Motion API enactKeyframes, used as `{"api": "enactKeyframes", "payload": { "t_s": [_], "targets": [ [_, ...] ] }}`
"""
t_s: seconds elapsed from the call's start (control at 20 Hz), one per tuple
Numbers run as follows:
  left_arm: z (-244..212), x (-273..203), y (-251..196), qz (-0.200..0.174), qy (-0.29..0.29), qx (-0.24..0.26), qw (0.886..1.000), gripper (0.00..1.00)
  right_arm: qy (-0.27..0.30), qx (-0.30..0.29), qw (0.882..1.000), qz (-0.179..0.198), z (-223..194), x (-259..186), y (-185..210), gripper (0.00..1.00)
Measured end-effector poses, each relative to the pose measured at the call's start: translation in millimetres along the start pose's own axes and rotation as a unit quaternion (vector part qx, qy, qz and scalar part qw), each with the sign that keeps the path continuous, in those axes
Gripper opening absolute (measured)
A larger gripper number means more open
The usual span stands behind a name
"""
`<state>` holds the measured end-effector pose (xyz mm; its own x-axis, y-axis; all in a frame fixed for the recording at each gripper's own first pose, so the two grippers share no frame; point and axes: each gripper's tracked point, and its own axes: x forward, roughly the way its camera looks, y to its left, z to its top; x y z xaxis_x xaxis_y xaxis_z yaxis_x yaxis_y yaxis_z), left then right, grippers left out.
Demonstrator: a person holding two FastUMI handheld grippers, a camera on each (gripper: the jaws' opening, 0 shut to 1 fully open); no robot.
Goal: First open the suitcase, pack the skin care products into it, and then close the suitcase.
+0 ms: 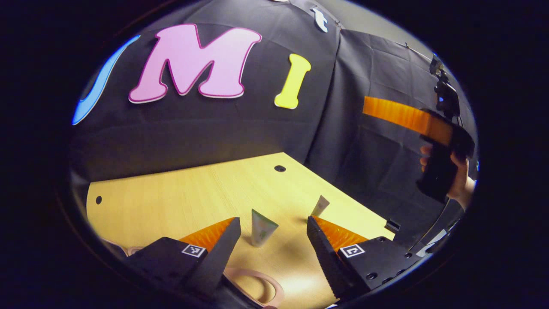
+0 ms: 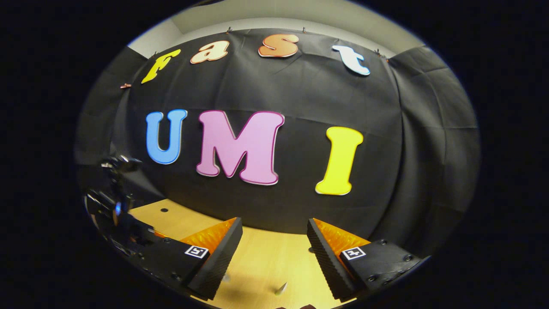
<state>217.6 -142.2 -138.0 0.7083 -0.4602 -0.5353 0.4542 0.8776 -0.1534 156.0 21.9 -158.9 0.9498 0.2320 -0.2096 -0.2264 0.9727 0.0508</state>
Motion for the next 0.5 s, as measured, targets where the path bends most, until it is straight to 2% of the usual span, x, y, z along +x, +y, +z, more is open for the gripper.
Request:
{"api": "enactKeyframes", "payload": {
  "t_s": [0.25, 0.5],
  "targets": [
    [-35.4, 54.3, 20.5, 0.047, 0.062, -0.005, 0.997, 0.98, 0.036, 0.020, 0.999, 0.024, -33.0, 7.7, -23.7, 0.96],
    [-65.3, 107.7, 40.1, 0.073, 0.099, -0.012, 0.992, 0.98, 0.068, 0.027, 0.997, 0.032, -68.4, 18.0, -34.8, 0.96]
  ]
}}
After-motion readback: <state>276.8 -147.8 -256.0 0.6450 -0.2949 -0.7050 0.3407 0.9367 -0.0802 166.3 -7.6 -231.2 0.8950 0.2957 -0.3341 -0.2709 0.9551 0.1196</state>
